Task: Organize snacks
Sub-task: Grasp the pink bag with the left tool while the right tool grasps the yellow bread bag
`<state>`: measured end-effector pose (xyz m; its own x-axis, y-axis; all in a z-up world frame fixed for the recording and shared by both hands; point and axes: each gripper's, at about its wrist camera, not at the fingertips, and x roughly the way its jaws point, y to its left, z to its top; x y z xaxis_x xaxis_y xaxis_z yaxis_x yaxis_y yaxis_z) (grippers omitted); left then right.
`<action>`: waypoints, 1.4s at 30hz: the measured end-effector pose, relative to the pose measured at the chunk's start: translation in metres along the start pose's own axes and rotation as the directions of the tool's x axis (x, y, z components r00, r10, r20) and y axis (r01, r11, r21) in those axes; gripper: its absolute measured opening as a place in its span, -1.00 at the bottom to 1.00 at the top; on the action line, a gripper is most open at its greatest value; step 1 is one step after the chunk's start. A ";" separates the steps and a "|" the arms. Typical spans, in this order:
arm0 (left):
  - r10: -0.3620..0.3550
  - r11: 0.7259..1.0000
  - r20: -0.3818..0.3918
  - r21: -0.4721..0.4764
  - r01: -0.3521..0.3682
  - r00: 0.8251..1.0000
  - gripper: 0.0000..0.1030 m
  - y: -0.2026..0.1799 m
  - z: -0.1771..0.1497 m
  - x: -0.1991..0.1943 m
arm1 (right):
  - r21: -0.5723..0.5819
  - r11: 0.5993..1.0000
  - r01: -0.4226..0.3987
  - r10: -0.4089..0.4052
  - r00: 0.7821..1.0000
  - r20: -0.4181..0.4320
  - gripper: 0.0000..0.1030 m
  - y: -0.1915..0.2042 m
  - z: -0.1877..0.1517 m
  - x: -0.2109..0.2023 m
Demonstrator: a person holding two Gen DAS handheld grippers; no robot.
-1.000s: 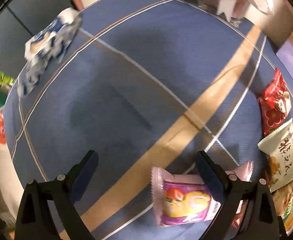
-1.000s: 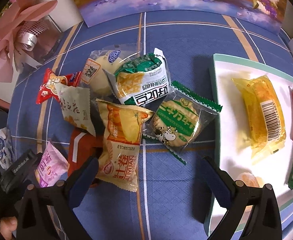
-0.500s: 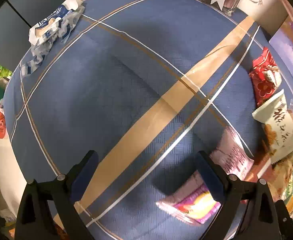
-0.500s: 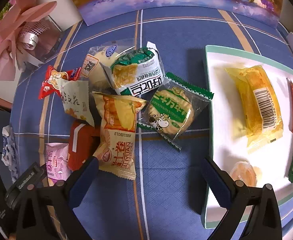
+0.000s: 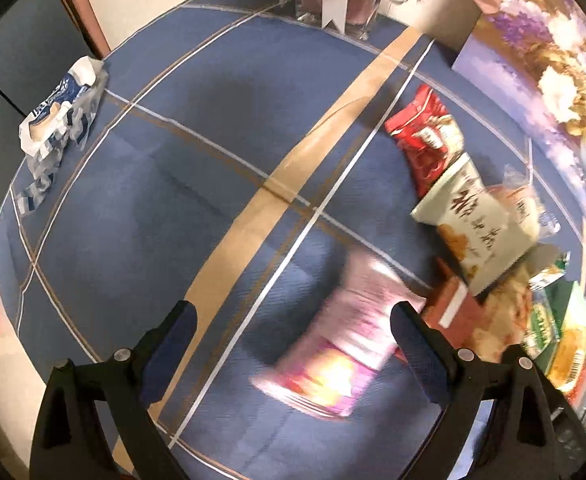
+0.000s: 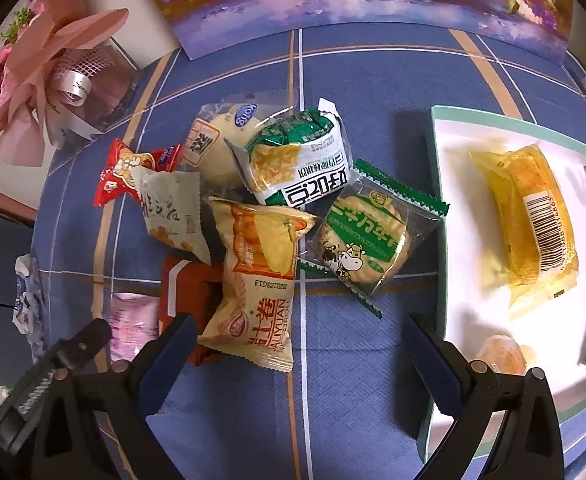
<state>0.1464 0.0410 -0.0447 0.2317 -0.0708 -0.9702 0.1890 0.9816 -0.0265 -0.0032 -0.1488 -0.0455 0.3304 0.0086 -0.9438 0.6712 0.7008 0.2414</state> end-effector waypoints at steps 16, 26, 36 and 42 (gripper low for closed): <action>0.027 0.997 -0.081 0.068 -0.022 0.996 0.89 -0.007 -0.007 0.046 | 0.007 1.000 0.006 -0.006 1.000 -0.010 1.00 -0.001 0.009 0.013; 0.032 0.999 -0.085 0.002 -0.032 0.996 0.87 0.012 -0.002 0.055 | -0.010 0.998 0.067 -0.067 0.998 0.021 1.00 0.020 0.015 0.025; 0.024 1.000 -0.108 0.021 -0.022 0.994 0.77 0.006 0.002 0.069 | -0.025 0.994 0.107 -0.106 0.994 0.015 1.00 0.030 0.016 0.053; 0.026 0.999 -0.102 0.029 -0.023 0.994 0.67 -0.002 -0.001 0.073 | -0.040 0.993 0.111 -0.111 0.994 0.012 1.00 0.034 0.018 0.058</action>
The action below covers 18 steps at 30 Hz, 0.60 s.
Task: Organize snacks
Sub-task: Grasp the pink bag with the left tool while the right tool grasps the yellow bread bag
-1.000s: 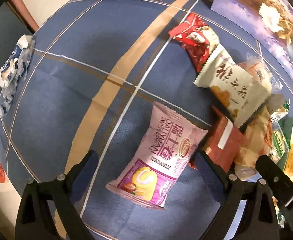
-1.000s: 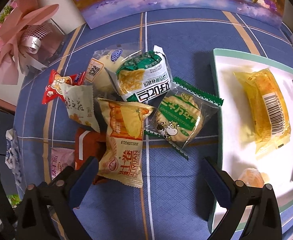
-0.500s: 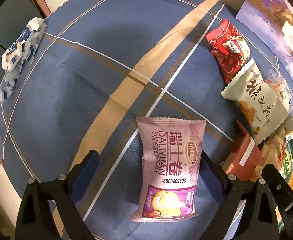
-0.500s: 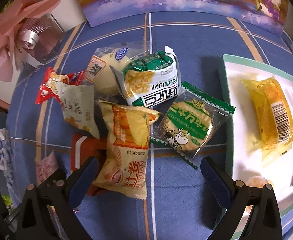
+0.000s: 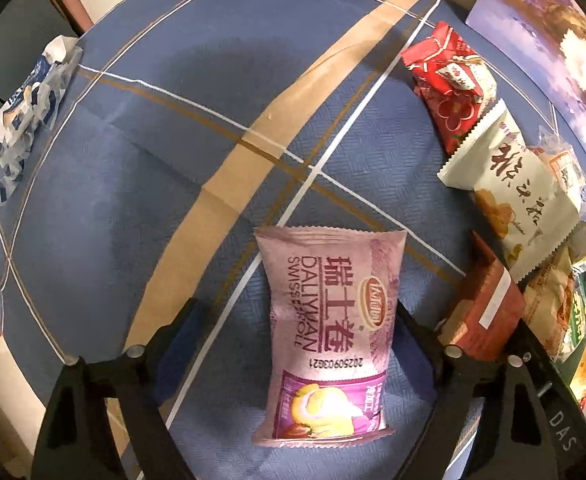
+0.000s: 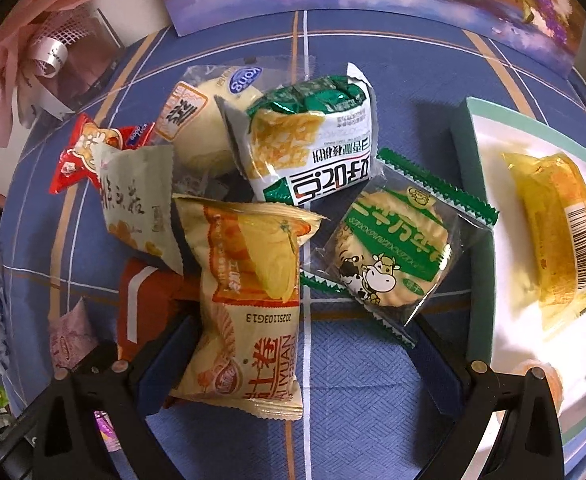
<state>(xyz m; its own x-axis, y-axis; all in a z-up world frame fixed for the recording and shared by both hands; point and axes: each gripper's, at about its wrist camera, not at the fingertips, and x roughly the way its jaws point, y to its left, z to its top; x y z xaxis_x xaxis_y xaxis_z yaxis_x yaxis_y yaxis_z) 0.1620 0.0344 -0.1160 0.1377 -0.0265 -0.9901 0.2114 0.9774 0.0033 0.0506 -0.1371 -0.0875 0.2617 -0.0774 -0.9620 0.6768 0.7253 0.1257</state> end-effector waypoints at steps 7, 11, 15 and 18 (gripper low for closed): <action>-0.007 1.000 0.006 0.008 0.007 1.000 0.45 -0.006 -0.002 -0.009 | -0.022 1.000 0.012 -0.012 1.000 -0.002 1.00 0.004 -0.002 0.003; -0.027 0.999 0.014 0.030 0.026 1.000 0.13 -0.012 -0.003 -0.017 | -0.033 0.999 0.015 -0.014 1.000 0.023 0.91 0.005 -0.007 0.000; -0.043 0.998 0.020 0.040 0.042 0.999 -0.12 -0.017 -0.004 -0.021 | -0.064 0.998 0.019 -0.015 0.998 0.064 0.78 0.012 -0.010 -0.013; -0.060 0.998 0.021 0.038 0.059 0.998 -0.17 -0.019 -0.004 -0.023 | -0.072 0.997 0.007 -0.001 0.997 0.081 0.53 0.015 -0.013 -0.018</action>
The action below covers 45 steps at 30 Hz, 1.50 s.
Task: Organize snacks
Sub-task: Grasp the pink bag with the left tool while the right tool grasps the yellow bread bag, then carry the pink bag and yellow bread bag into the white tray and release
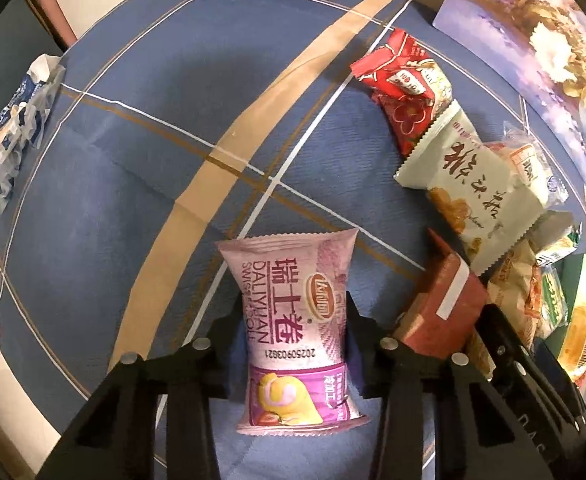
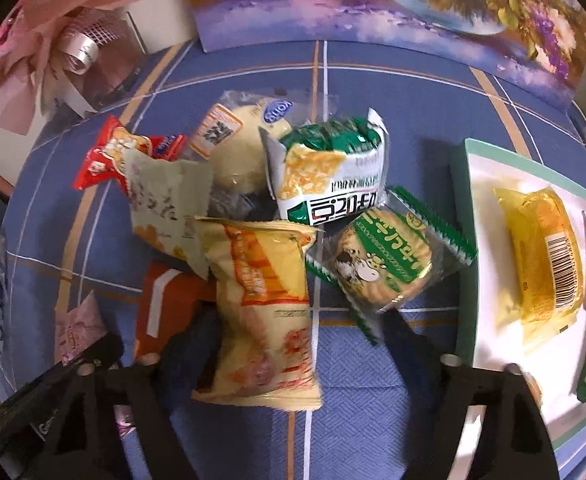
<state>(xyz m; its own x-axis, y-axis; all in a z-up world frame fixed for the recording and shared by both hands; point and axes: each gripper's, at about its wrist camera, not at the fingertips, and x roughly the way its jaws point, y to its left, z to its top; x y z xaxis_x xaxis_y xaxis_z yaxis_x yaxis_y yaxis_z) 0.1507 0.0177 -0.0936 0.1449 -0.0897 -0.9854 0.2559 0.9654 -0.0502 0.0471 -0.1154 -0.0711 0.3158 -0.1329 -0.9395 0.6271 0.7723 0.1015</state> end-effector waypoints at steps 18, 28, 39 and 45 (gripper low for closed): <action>-0.060 0.998 0.125 0.015 0.059 0.990 -0.24 -0.006 -0.007 -0.074 | -0.052 0.994 -0.096 0.100 0.992 0.080 -0.10 -0.007 -0.004 -0.044; -0.139 0.989 0.226 0.089 0.121 0.964 -0.24 -0.039 -0.027 -0.127 | 0.007 0.995 -0.096 0.093 0.981 0.170 -0.11 -0.051 -0.002 -0.091; -0.203 0.955 0.232 0.260 0.141 0.951 -0.24 -0.123 -0.058 -0.145 | 0.151 0.987 -0.061 0.025 0.973 0.228 -0.11 -0.145 0.002 -0.124; -0.238 0.923 0.178 0.348 0.165 0.955 -0.24 -0.174 -0.072 -0.133 | 0.246 0.969 -0.008 -0.047 0.975 0.217 -0.11 -0.204 0.002 -0.123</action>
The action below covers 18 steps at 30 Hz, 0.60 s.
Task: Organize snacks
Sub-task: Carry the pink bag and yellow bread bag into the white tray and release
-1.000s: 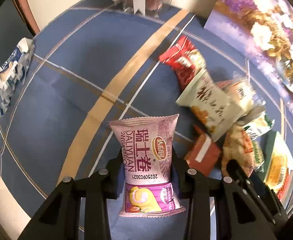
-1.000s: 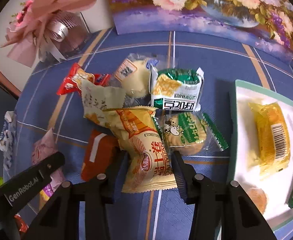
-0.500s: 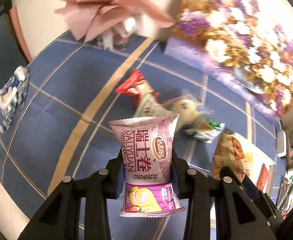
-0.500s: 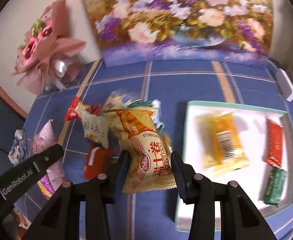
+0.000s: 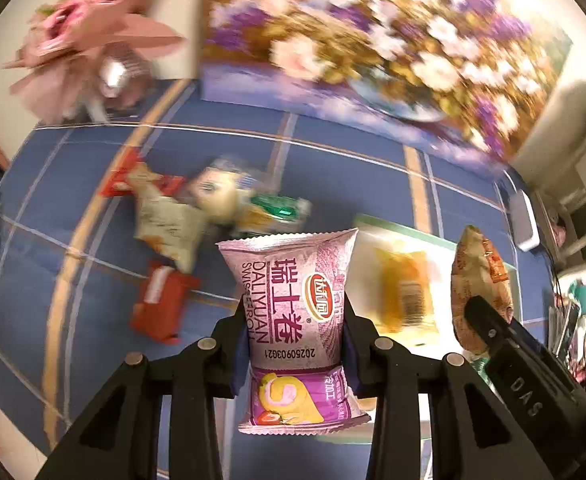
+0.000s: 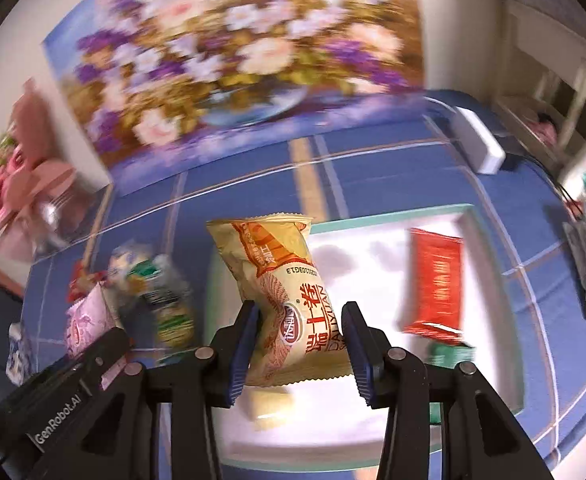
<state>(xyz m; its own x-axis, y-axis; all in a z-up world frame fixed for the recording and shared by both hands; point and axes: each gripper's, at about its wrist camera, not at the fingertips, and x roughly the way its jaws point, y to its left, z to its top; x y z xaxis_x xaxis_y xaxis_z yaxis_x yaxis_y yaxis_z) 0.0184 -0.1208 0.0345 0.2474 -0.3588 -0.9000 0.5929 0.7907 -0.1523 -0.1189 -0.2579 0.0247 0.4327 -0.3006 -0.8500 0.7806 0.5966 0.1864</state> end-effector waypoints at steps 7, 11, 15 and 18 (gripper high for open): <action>0.023 0.997 -0.052 0.081 -0.019 0.998 -0.24 -0.043 -0.002 0.046 | 0.058 0.998 0.032 -0.030 0.999 -0.023 -0.11 -0.046 0.004 0.012; 0.021 0.996 -0.092 0.092 -0.012 0.996 -0.24 -0.054 -0.005 0.069 | 0.076 0.997 0.033 -0.028 0.997 -0.072 -0.11 -0.058 0.001 0.029; 0.025 0.994 -0.104 0.106 -0.014 0.994 -0.24 -0.063 -0.007 0.083 | 0.089 0.995 0.035 -0.026 0.995 -0.092 -0.11 -0.066 -0.002 0.037; 0.025 0.995 -0.121 0.098 -0.013 0.992 -0.24 -0.066 -0.009 0.094 | 0.103 0.994 0.036 -0.024 0.994 -0.111 -0.11 -0.070 -0.003 0.043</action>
<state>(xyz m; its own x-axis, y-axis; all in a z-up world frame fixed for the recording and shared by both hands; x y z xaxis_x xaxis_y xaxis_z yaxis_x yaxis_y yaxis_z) -0.0044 -0.2023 -0.0441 0.1678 -0.2766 -0.9462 0.6622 0.7427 -0.0996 -0.1568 -0.3105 -0.0262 0.3610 -0.2309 -0.9035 0.8378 0.5058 0.2055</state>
